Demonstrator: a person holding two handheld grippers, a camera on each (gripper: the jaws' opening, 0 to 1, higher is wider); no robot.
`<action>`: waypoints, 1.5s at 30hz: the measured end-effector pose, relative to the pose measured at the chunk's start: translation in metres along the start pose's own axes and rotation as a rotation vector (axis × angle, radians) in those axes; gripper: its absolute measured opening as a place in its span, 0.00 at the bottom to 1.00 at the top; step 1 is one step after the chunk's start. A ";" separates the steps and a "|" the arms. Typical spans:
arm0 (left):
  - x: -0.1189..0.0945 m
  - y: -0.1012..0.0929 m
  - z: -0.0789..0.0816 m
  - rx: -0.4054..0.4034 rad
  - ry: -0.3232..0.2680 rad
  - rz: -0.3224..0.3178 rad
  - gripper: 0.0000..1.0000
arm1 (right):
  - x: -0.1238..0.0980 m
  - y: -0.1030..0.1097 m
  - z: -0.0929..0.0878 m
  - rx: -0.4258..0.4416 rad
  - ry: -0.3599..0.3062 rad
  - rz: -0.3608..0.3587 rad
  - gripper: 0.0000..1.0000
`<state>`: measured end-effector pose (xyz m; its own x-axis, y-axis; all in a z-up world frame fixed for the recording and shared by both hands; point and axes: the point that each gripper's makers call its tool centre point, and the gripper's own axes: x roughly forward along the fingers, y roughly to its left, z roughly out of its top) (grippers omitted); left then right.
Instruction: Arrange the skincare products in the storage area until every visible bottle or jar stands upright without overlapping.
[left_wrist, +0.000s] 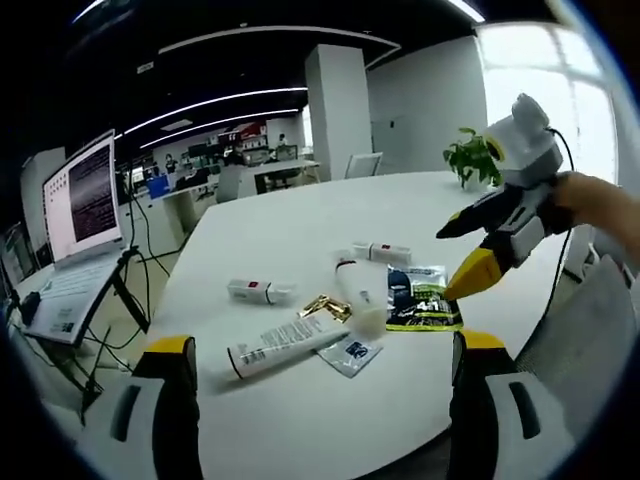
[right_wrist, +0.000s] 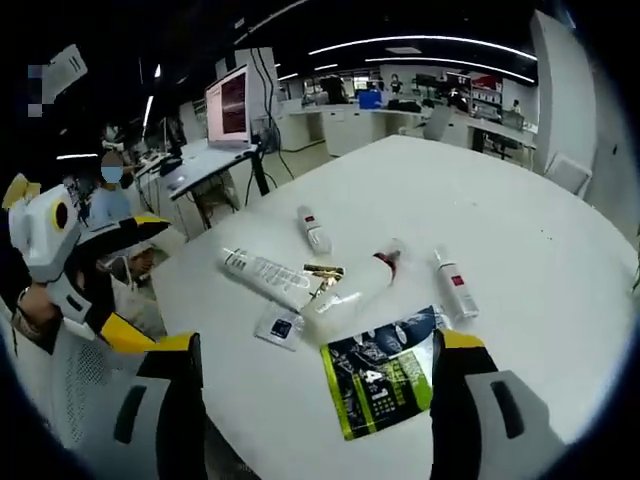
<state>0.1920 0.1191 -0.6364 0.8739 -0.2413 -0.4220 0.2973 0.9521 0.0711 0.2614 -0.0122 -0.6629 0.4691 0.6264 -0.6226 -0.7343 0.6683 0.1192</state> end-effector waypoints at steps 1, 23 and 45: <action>0.000 0.000 0.000 0.000 -0.001 0.002 0.99 | 0.003 0.000 0.000 0.007 0.008 0.005 0.86; 0.000 0.001 -0.001 0.027 -0.002 0.027 0.99 | 0.092 -0.016 -0.008 0.018 0.213 0.049 0.67; 0.001 0.009 -0.003 0.032 0.009 0.059 0.99 | 0.132 -0.033 -0.018 0.045 0.432 0.011 0.55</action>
<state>0.1939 0.1277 -0.6388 0.8870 -0.1831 -0.4240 0.2576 0.9581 0.1250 0.3388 0.0415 -0.7631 0.2062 0.4147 -0.8863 -0.7116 0.6853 0.1551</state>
